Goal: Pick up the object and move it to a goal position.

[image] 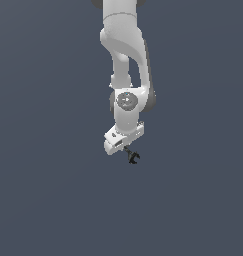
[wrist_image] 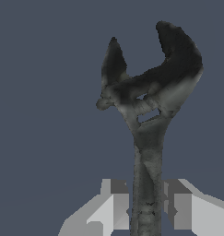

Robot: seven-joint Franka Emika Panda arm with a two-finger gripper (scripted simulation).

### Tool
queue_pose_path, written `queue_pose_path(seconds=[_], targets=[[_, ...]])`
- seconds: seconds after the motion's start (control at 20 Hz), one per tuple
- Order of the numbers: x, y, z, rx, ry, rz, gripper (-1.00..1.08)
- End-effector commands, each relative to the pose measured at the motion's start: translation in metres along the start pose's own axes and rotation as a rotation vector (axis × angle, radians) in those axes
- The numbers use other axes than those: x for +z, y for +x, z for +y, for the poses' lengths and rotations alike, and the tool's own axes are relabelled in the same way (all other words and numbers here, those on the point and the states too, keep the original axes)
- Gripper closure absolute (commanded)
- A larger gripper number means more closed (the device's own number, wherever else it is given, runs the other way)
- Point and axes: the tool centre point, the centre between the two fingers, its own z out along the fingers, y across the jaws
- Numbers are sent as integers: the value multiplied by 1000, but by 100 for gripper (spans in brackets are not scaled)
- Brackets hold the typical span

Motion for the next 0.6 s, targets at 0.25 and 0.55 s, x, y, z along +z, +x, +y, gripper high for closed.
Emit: queue_pose_path(seconds=[0.25, 0.55], targets=[[-64, 38, -20, 0, 0, 1, 108], [-122, 73, -38, 1, 0, 0, 108]])
